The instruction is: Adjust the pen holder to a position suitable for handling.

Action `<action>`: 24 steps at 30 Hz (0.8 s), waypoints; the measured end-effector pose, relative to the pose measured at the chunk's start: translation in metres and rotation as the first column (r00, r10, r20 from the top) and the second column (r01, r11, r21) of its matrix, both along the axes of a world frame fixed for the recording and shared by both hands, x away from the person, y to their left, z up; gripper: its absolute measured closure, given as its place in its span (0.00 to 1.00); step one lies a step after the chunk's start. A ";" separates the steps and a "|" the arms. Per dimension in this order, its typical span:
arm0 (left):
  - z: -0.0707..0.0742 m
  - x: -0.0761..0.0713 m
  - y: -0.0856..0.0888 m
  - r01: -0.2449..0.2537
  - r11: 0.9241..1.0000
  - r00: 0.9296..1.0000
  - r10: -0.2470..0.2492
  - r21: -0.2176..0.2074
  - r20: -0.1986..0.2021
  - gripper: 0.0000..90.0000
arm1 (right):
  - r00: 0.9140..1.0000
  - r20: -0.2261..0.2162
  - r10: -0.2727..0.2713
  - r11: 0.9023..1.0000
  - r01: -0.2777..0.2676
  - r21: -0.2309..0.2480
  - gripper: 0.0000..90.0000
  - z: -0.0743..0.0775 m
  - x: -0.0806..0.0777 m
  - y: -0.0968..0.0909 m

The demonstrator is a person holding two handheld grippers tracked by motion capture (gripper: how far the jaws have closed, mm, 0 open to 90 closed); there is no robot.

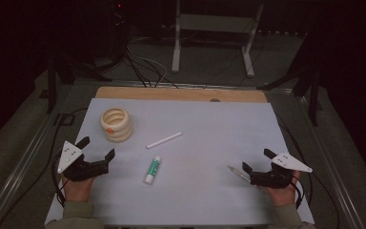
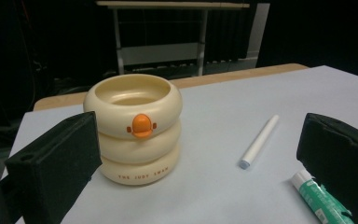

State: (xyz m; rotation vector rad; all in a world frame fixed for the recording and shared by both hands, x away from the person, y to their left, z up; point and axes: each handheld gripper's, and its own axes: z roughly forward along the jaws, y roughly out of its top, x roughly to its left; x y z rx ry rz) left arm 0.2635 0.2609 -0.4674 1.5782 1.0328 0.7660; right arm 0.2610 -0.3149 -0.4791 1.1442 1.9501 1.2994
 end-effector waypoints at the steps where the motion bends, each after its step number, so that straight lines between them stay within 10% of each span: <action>1: 0.000 0.000 0.001 0.006 1.000 1.000 -0.006 -0.005 -0.004 0.00 | 1.000 0.000 -0.001 1.000 0.001 0.000 0.00 0.000 0.000 0.000; 24: 0.001 0.000 0.000 -0.025 1.000 0.998 0.025 -0.005 -0.061 0.00 | 1.000 0.011 -0.021 1.000 0.021 0.011 0.00 0.000 0.000 -0.004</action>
